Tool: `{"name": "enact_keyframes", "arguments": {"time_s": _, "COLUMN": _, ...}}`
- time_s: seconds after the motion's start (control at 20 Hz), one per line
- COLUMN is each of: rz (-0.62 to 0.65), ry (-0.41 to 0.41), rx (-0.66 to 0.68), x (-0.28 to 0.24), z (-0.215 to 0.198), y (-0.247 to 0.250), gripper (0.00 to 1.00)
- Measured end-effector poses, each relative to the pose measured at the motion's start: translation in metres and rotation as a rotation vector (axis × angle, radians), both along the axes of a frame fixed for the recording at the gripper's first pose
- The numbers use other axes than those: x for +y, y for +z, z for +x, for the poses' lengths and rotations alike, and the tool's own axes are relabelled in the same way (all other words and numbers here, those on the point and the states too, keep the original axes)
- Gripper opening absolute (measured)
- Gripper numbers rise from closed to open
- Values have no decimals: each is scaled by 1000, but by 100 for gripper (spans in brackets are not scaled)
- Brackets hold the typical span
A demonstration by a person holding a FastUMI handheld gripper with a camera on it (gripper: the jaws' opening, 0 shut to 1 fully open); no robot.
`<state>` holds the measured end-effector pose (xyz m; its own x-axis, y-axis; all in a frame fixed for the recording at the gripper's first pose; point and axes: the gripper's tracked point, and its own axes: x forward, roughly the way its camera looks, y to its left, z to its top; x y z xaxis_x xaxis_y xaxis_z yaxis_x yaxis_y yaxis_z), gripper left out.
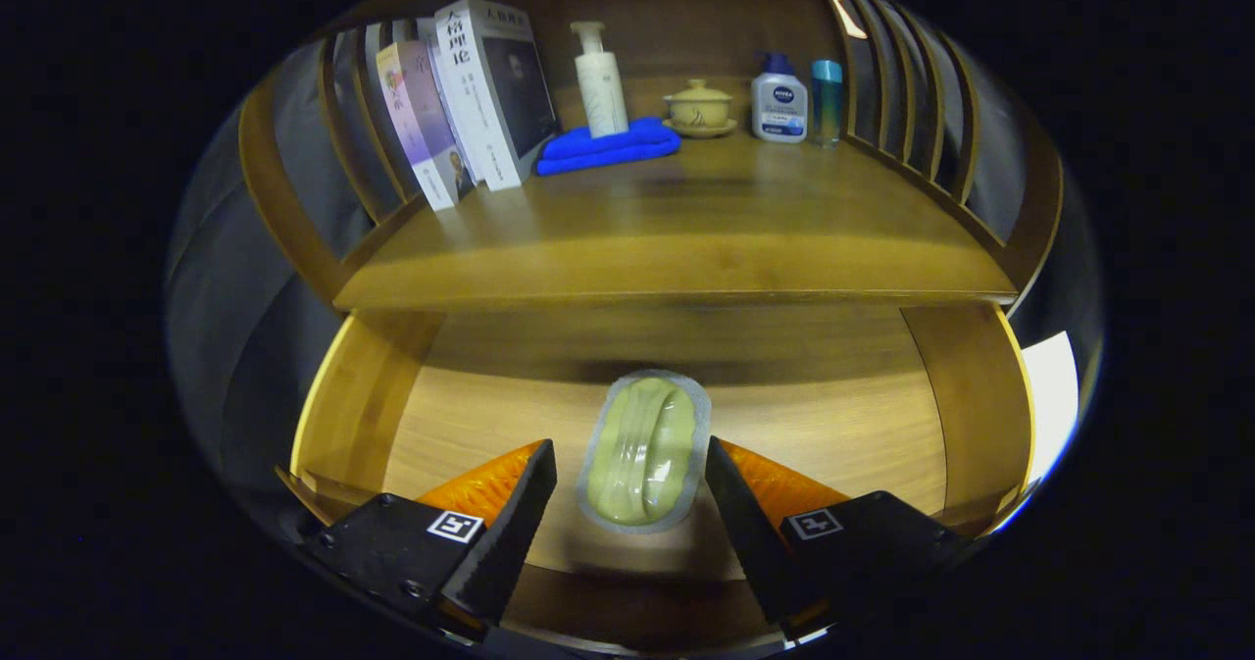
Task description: Pull open the drawer, take out the items inside it, and place them on the countertop above the cabinet.
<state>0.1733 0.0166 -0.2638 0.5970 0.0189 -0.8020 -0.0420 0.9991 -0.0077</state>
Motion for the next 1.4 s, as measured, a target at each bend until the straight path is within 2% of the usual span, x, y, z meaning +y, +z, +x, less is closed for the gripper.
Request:
{"name": "enact_keyframes", "arguments": {"time_s": 0.2, "rz": -3, "ry": -30, "rx": 28, "x": -1, "z": 7, "y": -9, "gripper": 92}}
{"name": "enact_keyframes", "arguments": {"time_s": 0.45, "rz": -27, "ry": -27, "rx": 80, "x": -1, "z": 4, "y": -24, "gripper": 52}}
{"name": "enact_keyframes", "arguments": {"time_s": 0.5, "rz": -29, "ry": -31, "rx": 87, "x": -2, "z": 4, "y": -27, "gripper": 47}}
{"name": "enact_keyframes", "arguments": {"time_s": 0.6, "rz": -27, "ry": -27, "rx": 79, "x": -2, "z": 9, "y": -28, "gripper": 45}}
{"name": "enact_keyframes", "arguments": {"time_s": 0.7, "rz": -17, "ry": -40, "rx": 72, "x": -3, "z": 5, "y": -25, "gripper": 22}}
{"name": "enact_keyframes", "arguments": {"time_s": 0.8, "rz": -33, "ry": 3, "rx": 63, "x": -1, "z": 2, "y": -24, "gripper": 22}}
{"name": "enact_keyframes", "arguments": {"time_s": 0.9, "rz": -16, "ry": -3, "rx": 27, "x": -1, "z": 1, "y": -18, "gripper": 14}}
{"name": "enact_keyframes", "arguments": {"time_s": 1.2, "rz": 34, "ry": 50, "rx": -21, "x": 3, "z": -13, "y": 19, "gripper": 14}}
{"name": "enact_keyframes", "arguments": {"time_s": 1.4, "rz": 13, "ry": 82, "rx": -72, "x": -4, "z": -23, "y": 49, "gripper": 14}}
